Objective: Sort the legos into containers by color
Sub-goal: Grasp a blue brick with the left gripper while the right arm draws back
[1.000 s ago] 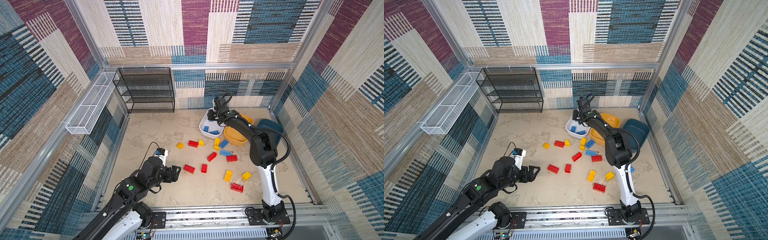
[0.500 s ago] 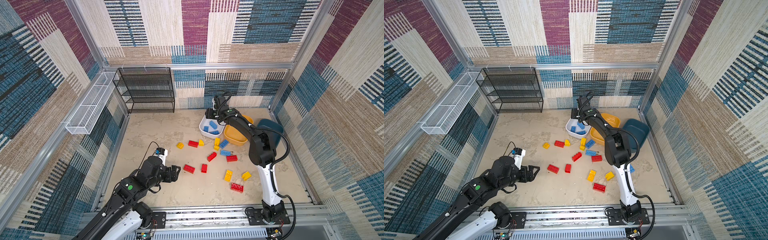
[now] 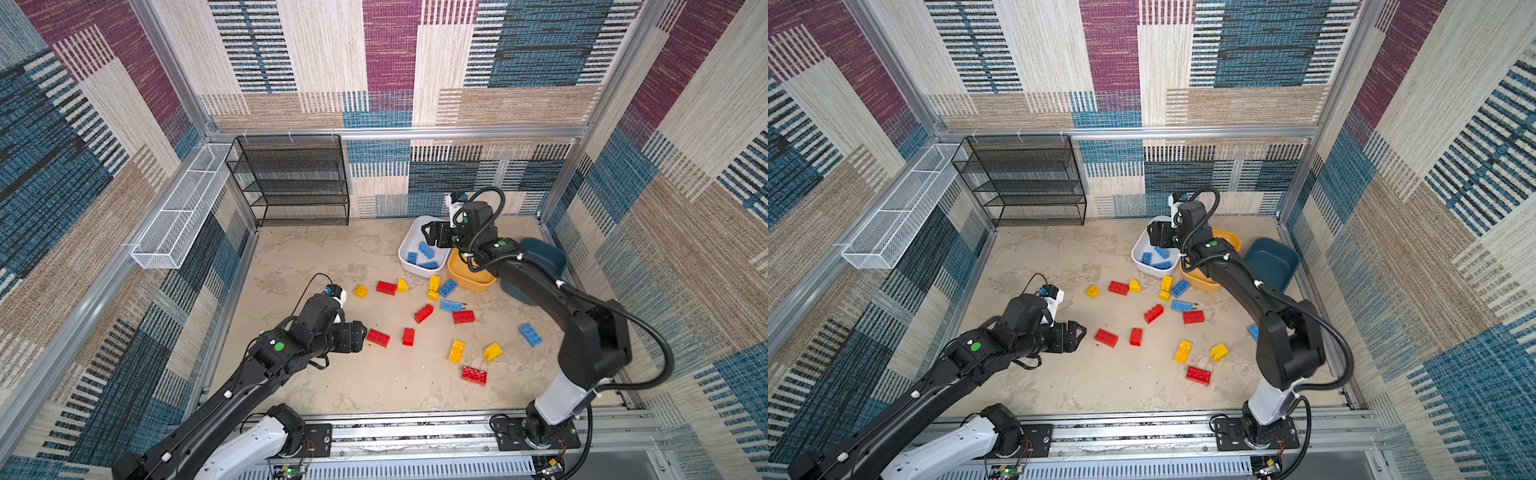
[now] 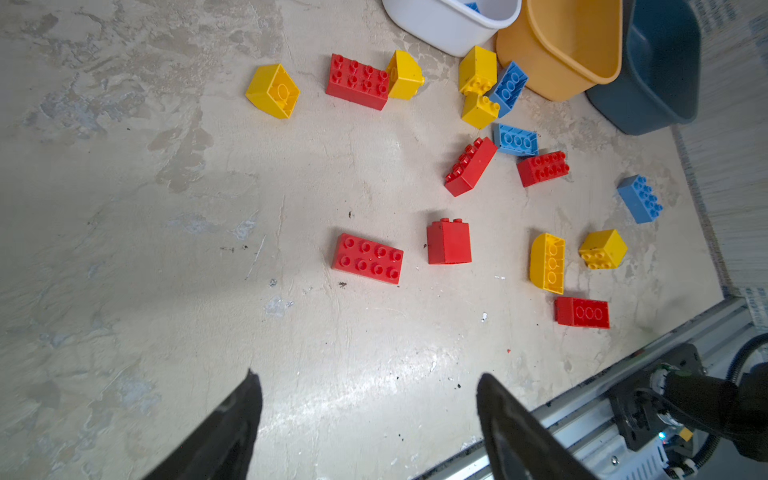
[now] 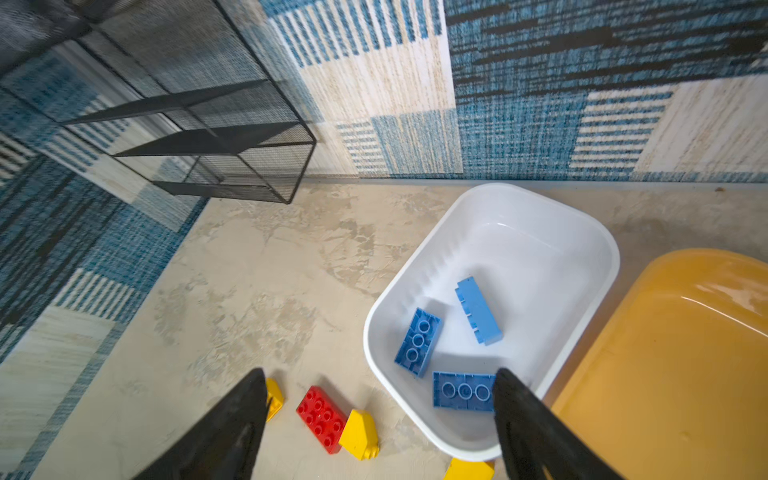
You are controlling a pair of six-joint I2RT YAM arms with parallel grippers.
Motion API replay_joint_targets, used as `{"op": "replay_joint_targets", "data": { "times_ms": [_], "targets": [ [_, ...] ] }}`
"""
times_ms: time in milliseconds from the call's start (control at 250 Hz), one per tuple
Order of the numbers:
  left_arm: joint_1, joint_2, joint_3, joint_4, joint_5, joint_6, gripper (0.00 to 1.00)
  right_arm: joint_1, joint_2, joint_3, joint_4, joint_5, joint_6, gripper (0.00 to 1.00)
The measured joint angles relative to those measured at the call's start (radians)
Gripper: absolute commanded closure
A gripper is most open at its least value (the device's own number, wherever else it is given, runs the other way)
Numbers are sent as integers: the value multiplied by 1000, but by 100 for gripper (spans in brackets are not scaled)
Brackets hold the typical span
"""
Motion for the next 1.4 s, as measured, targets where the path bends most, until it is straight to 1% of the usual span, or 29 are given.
{"op": "replay_joint_targets", "data": {
  "times_ms": [132,284,496,616,688,792,932,1120,1240,1320,1400],
  "targets": [
    [-3,93,41,26,4,28,19,0,-211,-195,66,-16,2,6],
    [-9,189,89,65,22,38,20,0,-385,-339,90,-39,24,5],
    [-49,356,152,140,33,43,25,0,-566,-431,62,-52,41,4],
    [-82,492,199,186,53,42,27,0,-667,-469,29,-29,49,4],
    [-107,584,255,200,55,42,28,0,-716,-494,15,-10,50,4],
    [-148,706,362,206,53,47,27,0,-755,-520,-11,11,53,4],
    [-200,859,534,203,43,70,24,0,-784,-530,-37,12,53,4],
    [-254,1072,764,173,-7,80,22,0,-815,-530,-44,11,53,4],
    [-275,1198,907,138,-45,80,23,0,-838,-530,-44,6,56,5],
    [-281,1265,975,119,-56,80,23,0,-853,-530,-44,0,56,6],
    [-279,1316,1032,98,-77,79,20,0,-864,-530,-44,0,56,5]
  ]
}}
